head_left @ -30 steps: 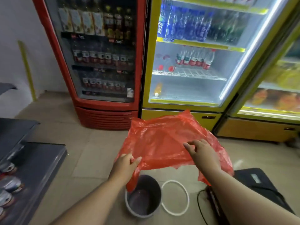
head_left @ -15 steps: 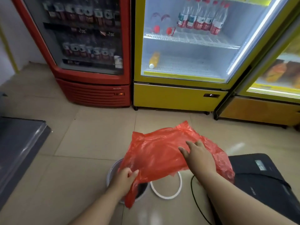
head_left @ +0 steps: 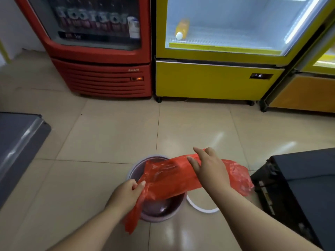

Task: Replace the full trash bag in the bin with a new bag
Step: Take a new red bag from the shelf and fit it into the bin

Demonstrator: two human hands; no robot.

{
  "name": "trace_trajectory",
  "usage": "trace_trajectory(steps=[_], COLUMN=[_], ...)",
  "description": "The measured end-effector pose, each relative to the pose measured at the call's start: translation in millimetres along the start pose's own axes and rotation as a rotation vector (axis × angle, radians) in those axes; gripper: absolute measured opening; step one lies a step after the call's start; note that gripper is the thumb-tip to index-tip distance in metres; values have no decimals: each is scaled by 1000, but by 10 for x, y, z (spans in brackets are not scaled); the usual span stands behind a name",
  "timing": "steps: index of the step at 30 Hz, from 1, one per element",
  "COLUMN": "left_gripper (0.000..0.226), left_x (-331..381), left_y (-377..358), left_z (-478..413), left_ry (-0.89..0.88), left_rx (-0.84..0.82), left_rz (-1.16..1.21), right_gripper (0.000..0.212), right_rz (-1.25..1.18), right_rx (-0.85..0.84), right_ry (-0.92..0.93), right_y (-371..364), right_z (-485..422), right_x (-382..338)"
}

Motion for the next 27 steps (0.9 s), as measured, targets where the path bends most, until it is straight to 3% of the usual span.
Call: trace_trajectory(steps=[5, 9, 13, 16, 20, 27], left_gripper=[42, 40, 40, 41, 42, 42], left_x=[-315, -472, -600, -603, -607, -645], left_y=[95, 41, -11, -65, -141, -187], left_z=[-303, -516, -727, -832, -835, -784], left_ry=[-132, -245, -311, -373, -415, -419], left_rx=[88, 140, 199, 232, 250, 227], left_rz=[-6, 42, 69, 74, 76, 85], right_gripper=[50, 58, 69, 73, 70, 52], right_rz=[78, 269, 266, 47, -210, -230], right_rx=[63, 52, -151, -329, -330, -201], right_ry=[55, -103, -319, -413, -341, 22], right_y=[-485, -787, -1285, -1723, -1923, -1696], right_z=[-170, -372, -493, -478, -444, -374], right_x=[-104, 354, 940, 1145, 988, 100])
Point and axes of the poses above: each hand's wrist, its own z-axis away from the middle knuckle, its own y-axis out of the back of the hand, x = y × z, the point moved 9 cm from there along -z, towards the middle knuckle, and after that the axes turned 14 degrees about z, right-handed, at the moved point
